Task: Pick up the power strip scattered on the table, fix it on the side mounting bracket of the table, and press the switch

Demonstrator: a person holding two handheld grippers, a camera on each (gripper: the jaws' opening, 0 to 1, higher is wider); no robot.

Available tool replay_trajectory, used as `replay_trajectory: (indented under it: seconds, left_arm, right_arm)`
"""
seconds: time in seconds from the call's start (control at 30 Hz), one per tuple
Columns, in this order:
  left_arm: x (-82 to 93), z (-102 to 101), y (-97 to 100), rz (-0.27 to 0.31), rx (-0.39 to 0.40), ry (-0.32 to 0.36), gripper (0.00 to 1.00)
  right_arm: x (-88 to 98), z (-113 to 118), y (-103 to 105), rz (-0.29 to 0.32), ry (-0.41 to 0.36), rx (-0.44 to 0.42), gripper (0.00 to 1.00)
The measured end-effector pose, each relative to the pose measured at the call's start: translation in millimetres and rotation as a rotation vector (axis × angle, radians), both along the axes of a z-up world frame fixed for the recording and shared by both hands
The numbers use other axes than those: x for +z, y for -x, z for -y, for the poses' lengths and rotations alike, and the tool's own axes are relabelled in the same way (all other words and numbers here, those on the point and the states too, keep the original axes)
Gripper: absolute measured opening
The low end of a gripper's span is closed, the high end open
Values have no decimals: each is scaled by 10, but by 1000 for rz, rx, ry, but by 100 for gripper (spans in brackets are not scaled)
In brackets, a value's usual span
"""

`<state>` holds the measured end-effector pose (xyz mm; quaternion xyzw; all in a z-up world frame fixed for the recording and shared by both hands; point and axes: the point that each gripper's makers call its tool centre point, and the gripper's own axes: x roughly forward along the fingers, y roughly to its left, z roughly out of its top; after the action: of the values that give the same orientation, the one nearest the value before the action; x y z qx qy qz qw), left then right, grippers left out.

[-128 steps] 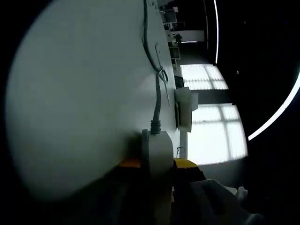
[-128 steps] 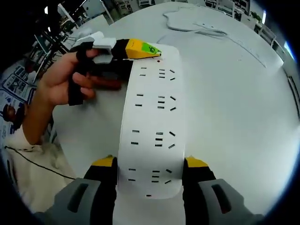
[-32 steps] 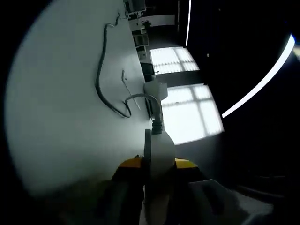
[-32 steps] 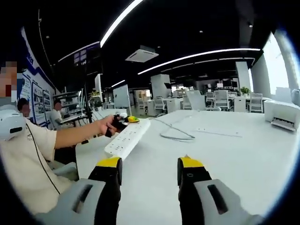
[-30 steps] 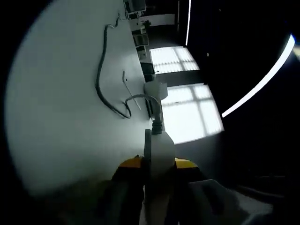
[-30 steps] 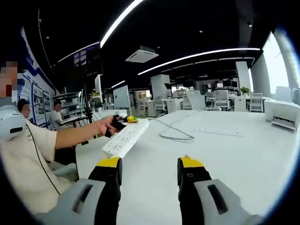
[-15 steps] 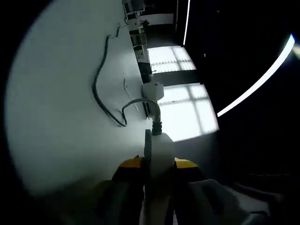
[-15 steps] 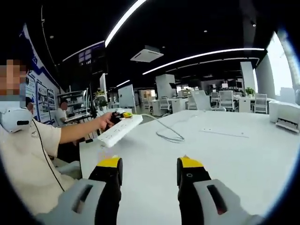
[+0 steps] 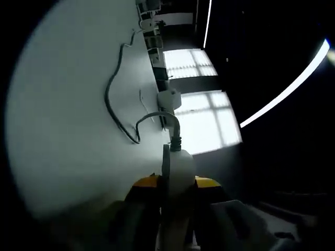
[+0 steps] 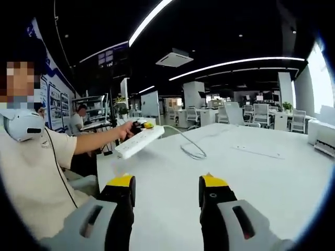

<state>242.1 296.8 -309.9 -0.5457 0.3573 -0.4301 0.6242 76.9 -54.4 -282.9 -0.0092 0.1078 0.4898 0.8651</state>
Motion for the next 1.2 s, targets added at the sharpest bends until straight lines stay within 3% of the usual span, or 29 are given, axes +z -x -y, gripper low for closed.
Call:
replay_trajectory:
  seconds: [0.33, 0.6, 1.0, 1.2]
  left_arm:
    - [-33, -209, 94, 0, -18, -26, 27]
    - [-44, -361, 269, -4, -53, 5, 27]
    - [-102, -849, 396, 3, -49, 56, 27]
    - [-163, -1090, 338, -3, -73, 65, 27]
  right_arm:
    - [-41, -149, 26, -7, -6, 33, 45]
    - [-77, -255, 17, -21, 6, 46, 45]
    - [-114, -480, 6, -28, 22, 65, 45]
    - [-140, -584, -34, -35, 18, 70, 45]
